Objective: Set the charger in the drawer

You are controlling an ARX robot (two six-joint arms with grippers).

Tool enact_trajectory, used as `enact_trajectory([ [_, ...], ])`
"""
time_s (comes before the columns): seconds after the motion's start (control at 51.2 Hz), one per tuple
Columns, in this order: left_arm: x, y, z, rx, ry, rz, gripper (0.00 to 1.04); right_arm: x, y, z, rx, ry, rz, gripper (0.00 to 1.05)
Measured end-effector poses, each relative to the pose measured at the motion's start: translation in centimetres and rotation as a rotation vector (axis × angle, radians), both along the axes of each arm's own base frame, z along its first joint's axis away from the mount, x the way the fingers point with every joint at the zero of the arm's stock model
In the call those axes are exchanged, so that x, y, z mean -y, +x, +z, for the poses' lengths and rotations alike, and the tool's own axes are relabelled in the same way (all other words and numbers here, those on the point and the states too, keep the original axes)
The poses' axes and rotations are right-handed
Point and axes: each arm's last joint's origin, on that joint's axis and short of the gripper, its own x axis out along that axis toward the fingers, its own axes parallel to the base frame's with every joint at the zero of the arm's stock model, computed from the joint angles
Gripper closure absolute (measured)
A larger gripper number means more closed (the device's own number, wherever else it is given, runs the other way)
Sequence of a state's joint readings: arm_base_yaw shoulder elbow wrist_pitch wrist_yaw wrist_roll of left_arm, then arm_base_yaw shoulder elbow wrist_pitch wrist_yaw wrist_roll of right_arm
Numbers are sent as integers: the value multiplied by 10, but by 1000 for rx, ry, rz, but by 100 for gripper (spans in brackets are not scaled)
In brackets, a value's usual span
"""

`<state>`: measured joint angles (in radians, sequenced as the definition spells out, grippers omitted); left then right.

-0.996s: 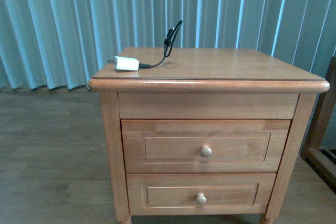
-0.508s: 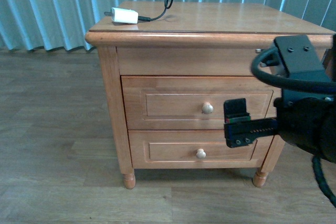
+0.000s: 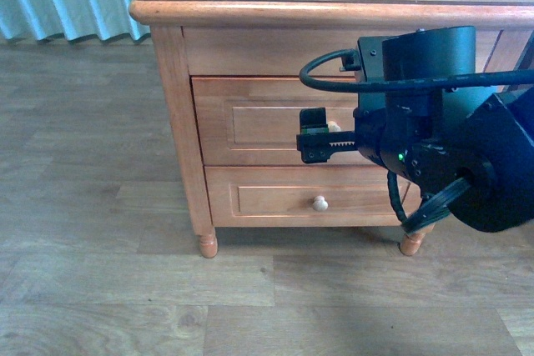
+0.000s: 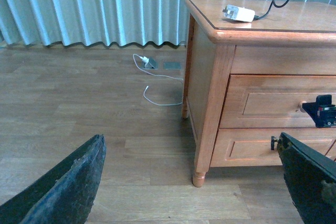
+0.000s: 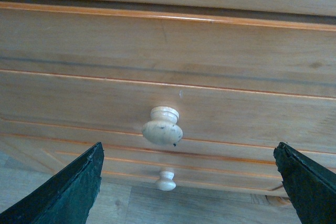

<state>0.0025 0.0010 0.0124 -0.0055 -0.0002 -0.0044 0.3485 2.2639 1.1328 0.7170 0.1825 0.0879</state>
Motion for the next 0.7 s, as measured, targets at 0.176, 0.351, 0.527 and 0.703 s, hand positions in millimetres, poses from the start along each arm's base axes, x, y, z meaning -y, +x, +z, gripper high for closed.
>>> enact_trajectory([
  [0.176, 0, 0, 0, 0, 0, 0, 6, -6, 12, -7, -12, 27, -18, 8],
  [0.351, 0, 0, 0, 0, 0, 0, 6, -16, 15, -11, -11, 37, -11, 8],
  [0.527, 0, 0, 0, 0, 0, 0, 6, -23, 20, -14, -13, 40, -12, 8],
  [0.703, 0, 0, 0, 0, 0, 0, 6, -22, 21, -21, -25, 39, -24, 18],
])
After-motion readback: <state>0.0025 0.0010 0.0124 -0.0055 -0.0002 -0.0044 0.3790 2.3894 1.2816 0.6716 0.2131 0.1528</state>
